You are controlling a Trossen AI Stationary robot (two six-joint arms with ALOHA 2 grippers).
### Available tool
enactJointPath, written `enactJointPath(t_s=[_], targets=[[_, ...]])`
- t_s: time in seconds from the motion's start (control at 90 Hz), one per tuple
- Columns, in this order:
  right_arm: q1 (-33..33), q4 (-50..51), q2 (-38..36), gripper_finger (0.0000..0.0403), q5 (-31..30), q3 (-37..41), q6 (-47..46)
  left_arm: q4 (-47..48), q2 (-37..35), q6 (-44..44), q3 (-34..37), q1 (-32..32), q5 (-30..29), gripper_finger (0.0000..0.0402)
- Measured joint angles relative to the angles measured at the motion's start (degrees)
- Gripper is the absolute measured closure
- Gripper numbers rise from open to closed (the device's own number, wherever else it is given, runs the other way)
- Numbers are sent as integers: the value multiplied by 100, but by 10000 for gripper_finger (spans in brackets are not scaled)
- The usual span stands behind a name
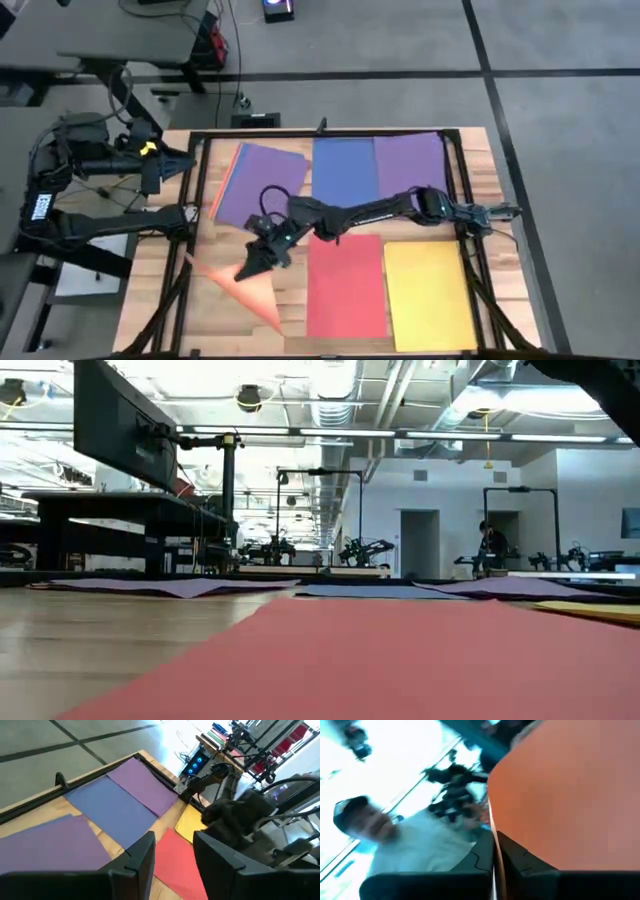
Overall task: Organize paper
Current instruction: Put the orange paper into the bottom left of the table
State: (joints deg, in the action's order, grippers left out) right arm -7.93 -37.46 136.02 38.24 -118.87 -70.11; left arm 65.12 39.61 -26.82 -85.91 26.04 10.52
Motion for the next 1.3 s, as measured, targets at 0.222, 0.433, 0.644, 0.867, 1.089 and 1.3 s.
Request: enactJointPath(t_s=[0.222, 0.433, 0.644, 0.867, 1.089, 1.3], targets=[[42, -22, 29, 403, -50, 266, -23, -16, 65, 11, 0, 0, -38, 283], [232, 2554, 23, 403, -354, 322, 1479, -15, 83, 91, 0, 0, -57, 283], [429, 5033, 24, 403, -1629, 324, 2971, -13, 86, 93, 0, 0, -61, 283], [469, 5558, 25, 403, -2851, 324, 2735, -13, 86, 190, 0, 0, -104, 283], [342, 5214, 389, 403, -3086, 316, 1478, -12, 86, 189, 0, 0, -196, 283], [121, 5069, 503, 403, -3302, 311, 1416, -13, 86, 187, 0, 0, -208, 283]])
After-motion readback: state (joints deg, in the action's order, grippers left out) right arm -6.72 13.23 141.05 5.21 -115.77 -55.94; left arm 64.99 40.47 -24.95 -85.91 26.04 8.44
